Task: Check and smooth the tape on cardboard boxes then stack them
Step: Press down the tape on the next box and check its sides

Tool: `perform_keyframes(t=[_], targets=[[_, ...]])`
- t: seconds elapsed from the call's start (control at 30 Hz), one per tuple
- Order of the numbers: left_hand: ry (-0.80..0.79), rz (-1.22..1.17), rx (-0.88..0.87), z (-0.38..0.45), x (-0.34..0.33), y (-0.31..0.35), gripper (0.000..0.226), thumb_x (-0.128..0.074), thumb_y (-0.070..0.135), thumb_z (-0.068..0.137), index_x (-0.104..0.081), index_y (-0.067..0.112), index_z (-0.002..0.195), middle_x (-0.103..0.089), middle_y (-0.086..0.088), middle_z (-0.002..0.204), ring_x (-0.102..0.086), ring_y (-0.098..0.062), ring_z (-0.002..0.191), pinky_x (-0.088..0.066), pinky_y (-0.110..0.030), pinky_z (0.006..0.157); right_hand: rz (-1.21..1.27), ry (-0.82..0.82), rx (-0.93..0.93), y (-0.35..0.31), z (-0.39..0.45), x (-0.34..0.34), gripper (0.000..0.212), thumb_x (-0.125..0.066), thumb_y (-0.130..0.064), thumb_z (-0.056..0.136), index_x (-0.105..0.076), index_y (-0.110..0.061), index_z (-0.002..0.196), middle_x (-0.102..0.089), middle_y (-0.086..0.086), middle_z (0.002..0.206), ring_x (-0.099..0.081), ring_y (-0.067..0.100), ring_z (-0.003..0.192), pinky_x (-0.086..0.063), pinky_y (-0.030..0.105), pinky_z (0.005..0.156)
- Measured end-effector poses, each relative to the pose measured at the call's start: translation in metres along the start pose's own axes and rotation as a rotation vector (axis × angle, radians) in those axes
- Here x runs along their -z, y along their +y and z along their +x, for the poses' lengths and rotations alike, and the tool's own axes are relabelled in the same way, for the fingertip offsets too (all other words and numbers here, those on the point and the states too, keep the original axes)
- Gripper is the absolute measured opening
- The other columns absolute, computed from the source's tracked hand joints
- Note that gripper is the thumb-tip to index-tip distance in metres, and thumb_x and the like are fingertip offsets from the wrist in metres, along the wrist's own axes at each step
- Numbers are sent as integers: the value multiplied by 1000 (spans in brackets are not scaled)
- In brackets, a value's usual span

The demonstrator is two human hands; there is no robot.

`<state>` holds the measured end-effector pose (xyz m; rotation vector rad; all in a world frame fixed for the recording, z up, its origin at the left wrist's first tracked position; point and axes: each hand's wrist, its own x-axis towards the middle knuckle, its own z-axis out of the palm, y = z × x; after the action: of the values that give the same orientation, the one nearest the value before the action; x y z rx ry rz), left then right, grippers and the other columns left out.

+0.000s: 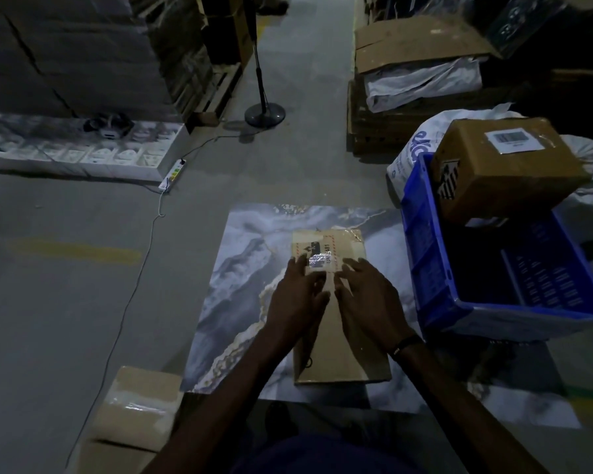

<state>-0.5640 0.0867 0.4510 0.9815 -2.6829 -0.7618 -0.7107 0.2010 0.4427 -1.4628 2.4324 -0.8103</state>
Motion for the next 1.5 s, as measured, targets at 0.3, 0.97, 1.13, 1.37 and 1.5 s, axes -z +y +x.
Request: perform_keyframes(t=[0.3, 0.97, 1.13, 1.37, 1.5], targets=[[-64, 4, 63, -16, -5, 6, 52, -57, 41, 102, -48, 25, 151, -16, -5, 170, -14, -24, 156, -38, -41, 114, -12, -47, -24, 0, -16, -6, 31, -61, -31, 102, -68, -22, 130, -57, -1, 147, -43, 18, 144, -37, 37, 117], [124, -440, 215, -73, -8, 5, 66, -77, 37, 90, -40, 32, 144, -47, 16, 141, -42, 25, 116, -41, -3, 90, -66, -74, -29, 4, -59, -17, 55, -48, -42, 105, -39, -23, 156, -18, 3, 169, -7, 23, 158, -18, 41, 125], [164, -492, 257, -59, -5, 16, 71, -77, 30, 90, -41, 17, 150, -53, 13, 133, -47, 3, 115, -32, 8, 79, -12, -107, -99, 5, -47, -29, 62, -44, -50, 104, -29, -27, 160, -6, 1, 171, 8, 22, 158, -7, 38, 123], [286, -500, 181, -47, 9, 31, 41, -51, 36, 107, -42, 20, 144, -73, 3, 96, -68, 0, 71, -54, -18, 60, 293, -134, -192, 6, -28, -11, 67, -34, -73, 99, -23, -45, 158, -12, -13, 169, -3, 9, 156, -7, 38, 125], [246, -428, 150, -37, 5, 29, 46, -35, 38, 106, -41, 16, 146, -74, -5, 103, -71, -15, 76, -56, -31, 67, 395, -138, -248, 13, -25, -20, 57, -38, -67, 101, -29, -48, 154, -25, -19, 158, -29, 1, 141, -28, 22, 112]])
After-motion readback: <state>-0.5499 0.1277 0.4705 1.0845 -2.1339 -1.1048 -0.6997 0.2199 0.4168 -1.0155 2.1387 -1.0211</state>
